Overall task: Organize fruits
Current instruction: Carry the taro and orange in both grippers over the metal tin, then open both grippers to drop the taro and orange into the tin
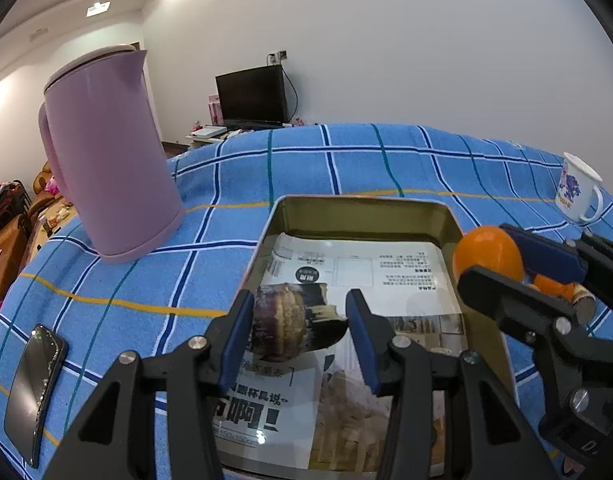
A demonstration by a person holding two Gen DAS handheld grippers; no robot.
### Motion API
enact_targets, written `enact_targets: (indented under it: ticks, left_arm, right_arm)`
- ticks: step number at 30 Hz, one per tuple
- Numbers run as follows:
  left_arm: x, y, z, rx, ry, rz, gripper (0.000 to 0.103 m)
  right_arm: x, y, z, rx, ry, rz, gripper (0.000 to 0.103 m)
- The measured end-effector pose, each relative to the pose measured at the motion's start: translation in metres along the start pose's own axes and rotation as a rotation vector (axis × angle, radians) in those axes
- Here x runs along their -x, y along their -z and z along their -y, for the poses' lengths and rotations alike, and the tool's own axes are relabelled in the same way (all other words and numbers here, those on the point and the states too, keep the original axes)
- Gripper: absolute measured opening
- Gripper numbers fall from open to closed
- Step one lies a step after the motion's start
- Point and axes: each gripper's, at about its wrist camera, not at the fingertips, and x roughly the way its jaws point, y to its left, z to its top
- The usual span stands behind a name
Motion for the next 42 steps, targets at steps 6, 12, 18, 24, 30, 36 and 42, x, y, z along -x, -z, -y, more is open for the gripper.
enact_targets:
  ticks: [6, 12, 18, 24, 30, 36, 42]
  left_arm:
    - [-0.006, -0.001, 0.001, -0.008, -0.004, -0.036, 0.049]
    - [-0.008, 0.0, 0.002, -0.013, -0.015, -0.051, 0.049]
    - [-0.006, 0.0, 0.001, -0.011, -0.026, -0.045, 0.054]
    - [0.0, 0.0, -0.002, 0.013, -0.013, -0.018, 0.056]
    - [0.019, 0.003, -0.007, 0.067, -0.048, 0.059, 0.091]
    - [0.045, -0.002, 0.015, 0.047, -0.004, 0.132, 0.097]
    - [0.058, 0.001, 0.063, -0.022, 0.088, 0.146, 0.097]
  right_arm:
    - [-0.008, -0.001, -0.002, 0.004, -0.003, -0.036, 0.039]
    - [-0.015, -0.001, 0.003, -0.018, -0.025, -0.065, 0.04]
    - [-0.017, 0.0, 0.004, -0.029, -0.04, -0.073, 0.04]
    - [-0.014, 0.0, 0.006, -0.036, -0.047, -0.053, 0.046]
    - [0.007, 0.002, 0.01, -0.049, 0.002, 0.028, 0.066]
    - [0.047, 0.006, 0.026, -0.075, 0.075, 0.071, 0.066]
    - [0.092, 0.038, 0.066, -0.104, 0.235, 0.051, 0.066]
